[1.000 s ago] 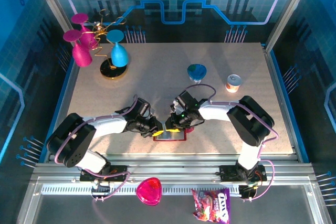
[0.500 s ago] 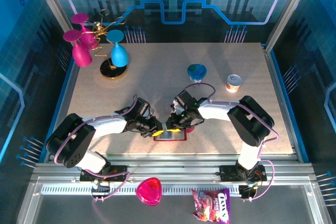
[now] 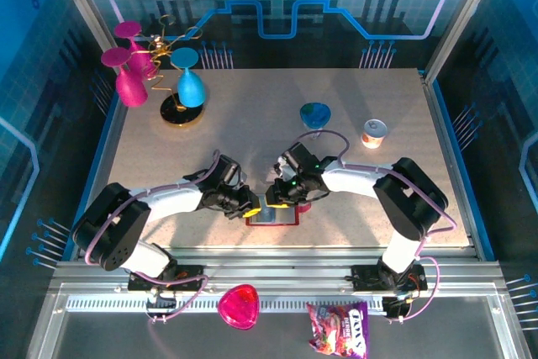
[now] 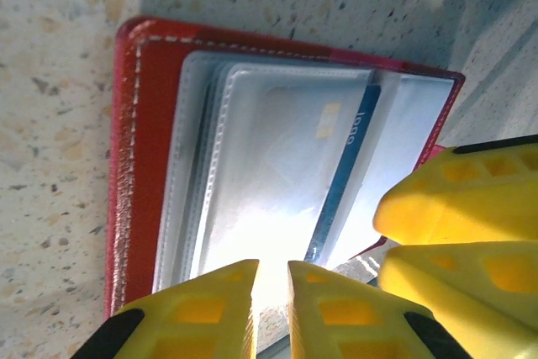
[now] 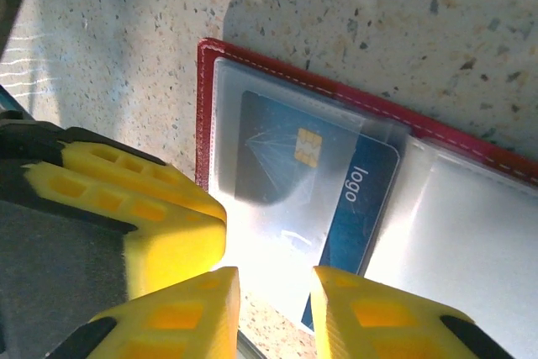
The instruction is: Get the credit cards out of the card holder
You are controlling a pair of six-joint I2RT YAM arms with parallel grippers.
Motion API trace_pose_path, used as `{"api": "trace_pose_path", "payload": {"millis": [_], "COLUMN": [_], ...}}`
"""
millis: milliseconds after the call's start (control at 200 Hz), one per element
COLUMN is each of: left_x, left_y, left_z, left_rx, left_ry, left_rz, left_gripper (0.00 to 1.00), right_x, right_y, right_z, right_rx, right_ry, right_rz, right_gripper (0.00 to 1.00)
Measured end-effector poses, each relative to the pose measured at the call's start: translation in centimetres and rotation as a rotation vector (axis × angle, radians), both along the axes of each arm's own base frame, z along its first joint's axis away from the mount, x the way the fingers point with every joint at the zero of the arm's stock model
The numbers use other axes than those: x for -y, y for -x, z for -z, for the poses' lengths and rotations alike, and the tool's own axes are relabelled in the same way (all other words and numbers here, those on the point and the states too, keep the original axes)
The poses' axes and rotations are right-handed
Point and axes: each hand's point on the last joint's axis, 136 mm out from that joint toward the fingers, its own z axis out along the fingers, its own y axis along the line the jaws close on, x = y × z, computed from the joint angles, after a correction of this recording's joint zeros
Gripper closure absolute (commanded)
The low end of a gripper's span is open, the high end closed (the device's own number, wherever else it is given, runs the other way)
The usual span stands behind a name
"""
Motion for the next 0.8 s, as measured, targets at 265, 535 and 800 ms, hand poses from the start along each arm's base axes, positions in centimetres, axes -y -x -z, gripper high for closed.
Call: {"api": "trace_pose_path", "payload": {"millis": [265, 535, 800], "left_x": [0.0, -0.1, -0.4], "left_y": [-0.2, -0.1, 0.0], "left_z": [-0.3, 0.3, 0.5], "left_rx": [0.015, 0.003, -0.002], "left_ry": [-0.008, -0.026, -0.043], "left_rz": [0.019, 0.028, 0.022], "left_gripper": [0.87, 0.89, 0.91], "right_x": [0.6, 1.1, 1.2], "right_y": [0.4, 0.7, 0.6], "right_z": [0.8, 1.6, 1.7], "right_rx": [-0.027, -0.039, -0.039], "right_ry": [0.006, 0.007, -0.002], "right_rz": [0.025, 0.037, 0.040], "right_gripper": [0.72, 0.72, 0.72]}}
